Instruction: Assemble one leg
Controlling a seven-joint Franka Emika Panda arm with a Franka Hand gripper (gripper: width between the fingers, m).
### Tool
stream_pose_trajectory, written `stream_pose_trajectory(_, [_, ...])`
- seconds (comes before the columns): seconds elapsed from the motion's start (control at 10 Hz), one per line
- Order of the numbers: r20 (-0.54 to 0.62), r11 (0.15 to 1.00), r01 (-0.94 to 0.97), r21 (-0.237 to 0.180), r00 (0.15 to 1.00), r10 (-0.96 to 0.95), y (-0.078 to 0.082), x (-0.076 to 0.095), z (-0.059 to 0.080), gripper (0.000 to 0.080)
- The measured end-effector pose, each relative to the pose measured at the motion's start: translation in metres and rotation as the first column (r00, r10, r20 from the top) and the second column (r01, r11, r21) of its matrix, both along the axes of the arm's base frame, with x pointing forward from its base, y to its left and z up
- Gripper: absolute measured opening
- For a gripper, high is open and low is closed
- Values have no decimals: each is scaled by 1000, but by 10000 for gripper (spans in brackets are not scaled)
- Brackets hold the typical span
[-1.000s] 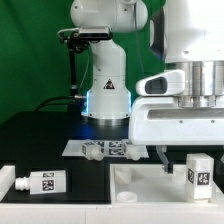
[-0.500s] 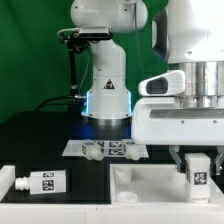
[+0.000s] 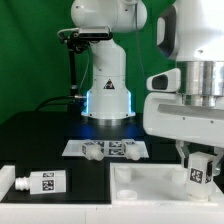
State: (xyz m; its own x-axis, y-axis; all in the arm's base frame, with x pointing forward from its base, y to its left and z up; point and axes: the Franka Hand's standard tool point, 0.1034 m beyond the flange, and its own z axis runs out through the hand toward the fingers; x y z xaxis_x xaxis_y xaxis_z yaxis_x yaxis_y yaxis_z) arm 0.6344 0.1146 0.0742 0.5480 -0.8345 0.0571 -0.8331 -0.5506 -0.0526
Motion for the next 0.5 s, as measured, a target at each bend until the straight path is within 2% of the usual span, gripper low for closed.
stream_pose_trajectory(0.1, [-7, 983, 181, 30, 983, -181, -2, 6, 1, 284])
stream_pose_trajectory(0.3, [-28, 857, 510, 78, 860, -509, -4, 6, -4, 284])
stream_pose_trajectory(0.5, [-31, 786, 612, 87, 790, -612, -5, 5, -5, 284])
